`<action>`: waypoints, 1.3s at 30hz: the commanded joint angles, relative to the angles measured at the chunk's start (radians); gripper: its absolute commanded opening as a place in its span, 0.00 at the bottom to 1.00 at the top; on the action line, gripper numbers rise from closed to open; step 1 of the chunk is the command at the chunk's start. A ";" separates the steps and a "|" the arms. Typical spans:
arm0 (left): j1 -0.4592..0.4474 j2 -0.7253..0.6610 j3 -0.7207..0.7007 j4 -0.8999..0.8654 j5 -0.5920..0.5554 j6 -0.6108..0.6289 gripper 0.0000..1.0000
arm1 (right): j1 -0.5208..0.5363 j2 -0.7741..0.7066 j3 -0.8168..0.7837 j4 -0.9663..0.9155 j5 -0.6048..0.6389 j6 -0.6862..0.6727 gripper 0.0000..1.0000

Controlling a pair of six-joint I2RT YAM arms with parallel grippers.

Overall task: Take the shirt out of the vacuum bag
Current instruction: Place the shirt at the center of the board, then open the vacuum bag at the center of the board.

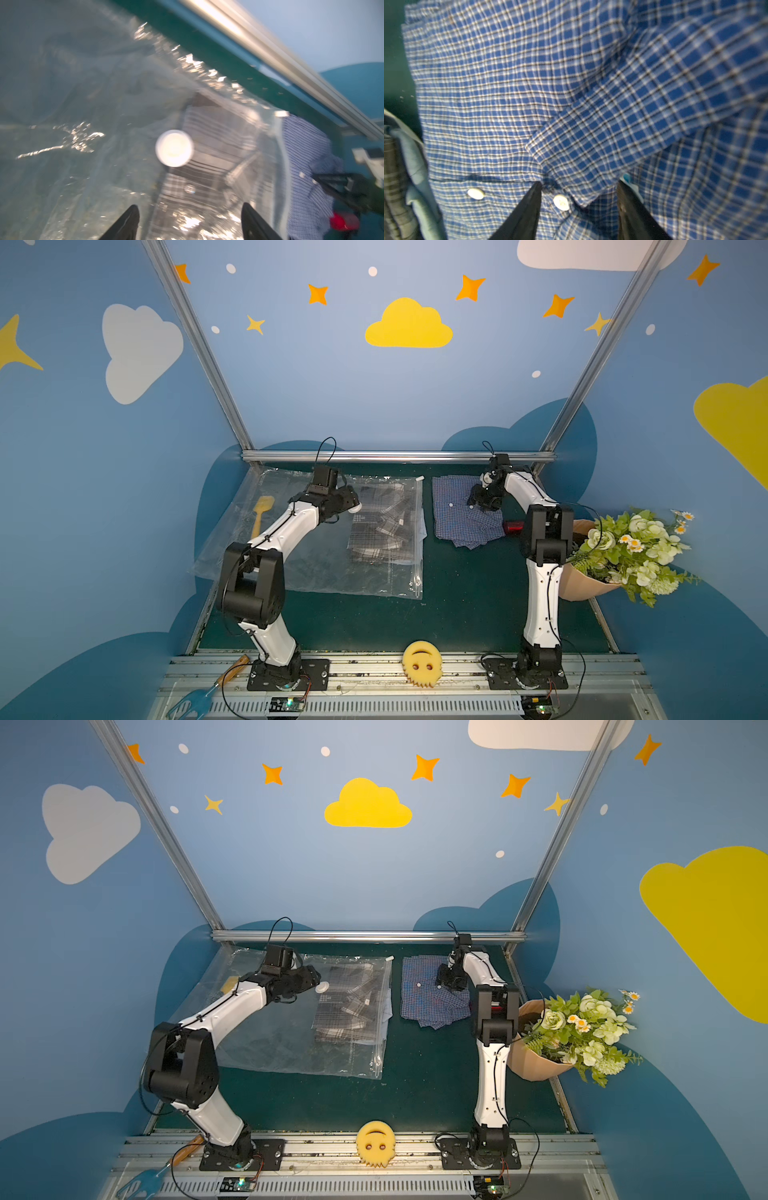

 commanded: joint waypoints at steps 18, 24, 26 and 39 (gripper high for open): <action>-0.532 0.510 0.618 -0.511 -0.517 0.185 0.86 | -0.029 -0.616 -0.740 0.609 -0.306 0.279 0.69; -0.575 0.636 0.752 -0.631 -0.693 0.252 0.85 | -0.028 -0.623 -0.832 0.657 -0.335 0.304 0.69; -0.582 0.660 0.786 -0.660 -0.693 0.256 0.83 | -0.025 -0.611 -0.840 0.667 -0.344 0.311 0.69; -0.593 0.624 0.727 -0.671 -0.632 0.227 0.63 | -0.003 -0.557 -0.847 0.711 -0.378 0.335 0.68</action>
